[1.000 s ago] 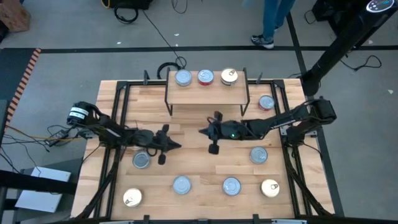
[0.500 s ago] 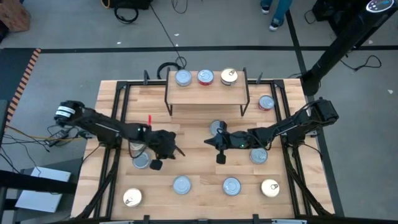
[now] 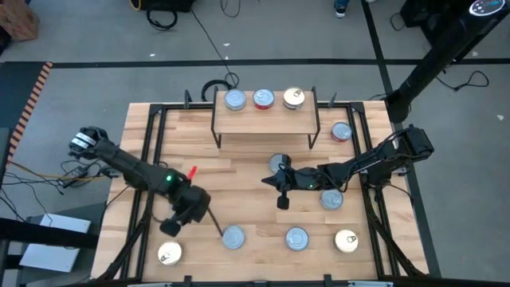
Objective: Stack canned seafood by type on shelf
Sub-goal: Stack the blue and pink tuna can on top of the blue and pink tuna can on the shelf
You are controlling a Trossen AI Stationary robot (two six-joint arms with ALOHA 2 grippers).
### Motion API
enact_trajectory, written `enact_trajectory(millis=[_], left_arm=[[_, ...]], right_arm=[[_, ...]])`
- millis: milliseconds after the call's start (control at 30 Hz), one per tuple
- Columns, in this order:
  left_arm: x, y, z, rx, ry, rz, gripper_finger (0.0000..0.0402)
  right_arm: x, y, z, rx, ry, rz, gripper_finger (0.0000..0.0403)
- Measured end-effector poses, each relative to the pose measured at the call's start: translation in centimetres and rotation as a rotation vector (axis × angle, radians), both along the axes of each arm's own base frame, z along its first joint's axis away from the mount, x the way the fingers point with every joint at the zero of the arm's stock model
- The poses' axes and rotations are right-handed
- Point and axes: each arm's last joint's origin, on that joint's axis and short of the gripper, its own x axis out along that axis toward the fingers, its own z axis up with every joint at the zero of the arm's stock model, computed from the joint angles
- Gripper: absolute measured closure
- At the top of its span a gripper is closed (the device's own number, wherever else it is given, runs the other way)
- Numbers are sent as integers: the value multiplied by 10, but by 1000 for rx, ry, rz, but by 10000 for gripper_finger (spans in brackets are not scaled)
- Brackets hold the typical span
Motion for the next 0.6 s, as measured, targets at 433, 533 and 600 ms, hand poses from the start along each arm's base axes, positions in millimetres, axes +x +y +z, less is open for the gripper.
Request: enact_trajectory(millis=[433, 533, 600], left_arm=[[-26, -54, -19, -84, 49, 177, 386], [-31, -59, -28, -59, 94, 212, 376], [-32, -61, -33, -45, 123, 234, 364]], right_arm=[[2, -11, 1, -69, -4, -6, 400], [3, -15, 2, -80, -14, -15, 400], [4, -18, 3, -87, -16, -22, 400]])
